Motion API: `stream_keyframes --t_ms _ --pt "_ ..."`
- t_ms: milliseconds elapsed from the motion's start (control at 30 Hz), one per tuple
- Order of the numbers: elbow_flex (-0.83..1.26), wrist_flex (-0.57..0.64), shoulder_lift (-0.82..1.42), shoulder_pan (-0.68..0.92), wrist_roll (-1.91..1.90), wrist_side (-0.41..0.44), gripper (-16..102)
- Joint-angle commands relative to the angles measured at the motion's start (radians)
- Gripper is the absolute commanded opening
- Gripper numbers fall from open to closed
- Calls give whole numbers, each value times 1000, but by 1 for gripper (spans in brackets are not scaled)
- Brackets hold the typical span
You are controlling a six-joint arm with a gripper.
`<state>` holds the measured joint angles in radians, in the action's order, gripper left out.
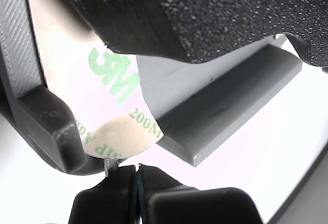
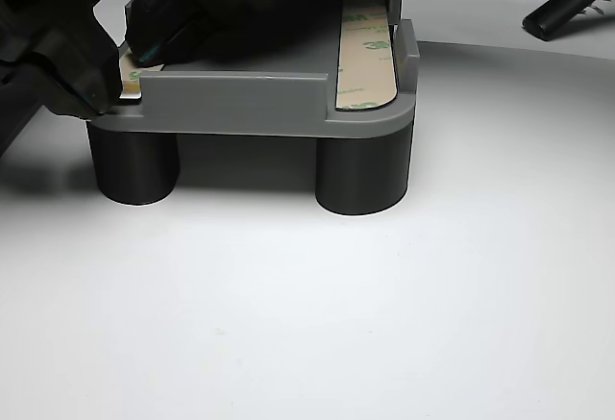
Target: Peel off protective film from adhesive tape.
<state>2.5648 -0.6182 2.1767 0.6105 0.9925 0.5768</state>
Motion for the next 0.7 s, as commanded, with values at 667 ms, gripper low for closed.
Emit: stream_keyframes --t_ms 667 --pt "-67 -31 -6 11 -21 15 -11"
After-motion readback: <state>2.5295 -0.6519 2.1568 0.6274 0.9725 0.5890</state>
